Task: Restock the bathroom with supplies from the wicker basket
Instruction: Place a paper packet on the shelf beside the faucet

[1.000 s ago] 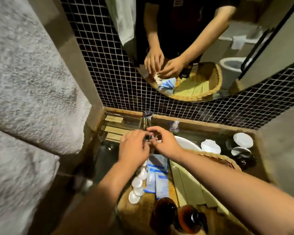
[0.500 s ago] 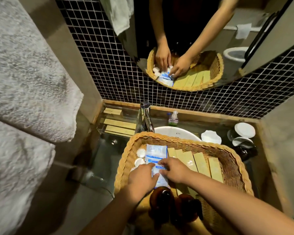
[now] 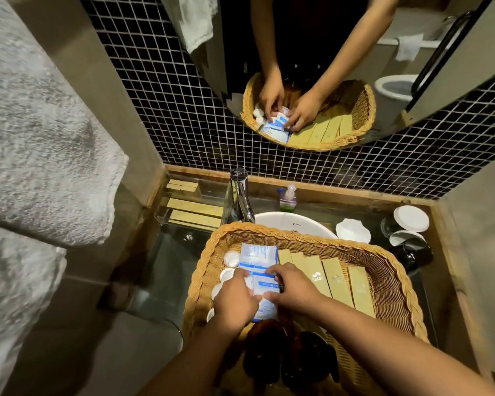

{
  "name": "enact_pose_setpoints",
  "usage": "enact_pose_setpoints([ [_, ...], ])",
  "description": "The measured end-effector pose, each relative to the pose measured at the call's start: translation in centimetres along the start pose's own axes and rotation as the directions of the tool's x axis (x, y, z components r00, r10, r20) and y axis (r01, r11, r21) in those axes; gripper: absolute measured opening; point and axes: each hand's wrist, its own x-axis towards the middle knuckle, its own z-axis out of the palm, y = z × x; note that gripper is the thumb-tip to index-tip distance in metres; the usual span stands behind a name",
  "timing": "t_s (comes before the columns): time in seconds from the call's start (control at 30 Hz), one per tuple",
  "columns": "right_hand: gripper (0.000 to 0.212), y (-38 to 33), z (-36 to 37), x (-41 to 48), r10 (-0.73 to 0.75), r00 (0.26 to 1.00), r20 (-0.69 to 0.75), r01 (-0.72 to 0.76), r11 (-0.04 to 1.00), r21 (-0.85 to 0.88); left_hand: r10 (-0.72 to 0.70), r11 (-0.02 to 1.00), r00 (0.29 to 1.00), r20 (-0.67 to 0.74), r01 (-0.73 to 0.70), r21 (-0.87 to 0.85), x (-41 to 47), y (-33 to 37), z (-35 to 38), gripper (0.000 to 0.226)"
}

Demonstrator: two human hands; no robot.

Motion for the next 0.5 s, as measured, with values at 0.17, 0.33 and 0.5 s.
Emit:
enact_pose_setpoints([
  [0.17, 0.065, -0.2, -0.8, -0.9, -0.046, 0.994, -0.101, 0.060, 0.988, 0.143, -0.039, 0.973, 0.999, -0.029, 0.031, -0.228, 0.7, 0.0, -1.5, 0.028],
  [0.33, 0.069, -3.9, -3.7, -1.1, -0.040, 0.977, -0.207, 0.145, 0.841, 0.521, 0.035, 0.901, 0.989, -0.143, -0.093, -0.424, 1.6, 2.1, -6.7, 0.019],
  [0.5, 0.087, -8.7, -8.0, -0.3, -0.113, 0.969, -0.222, 0.241, 0.645, 0.725, 0.136, 0.828, 0.945, -0.296, -0.273, -0.491, 2.5, 5.5, -12.8, 0.020],
])
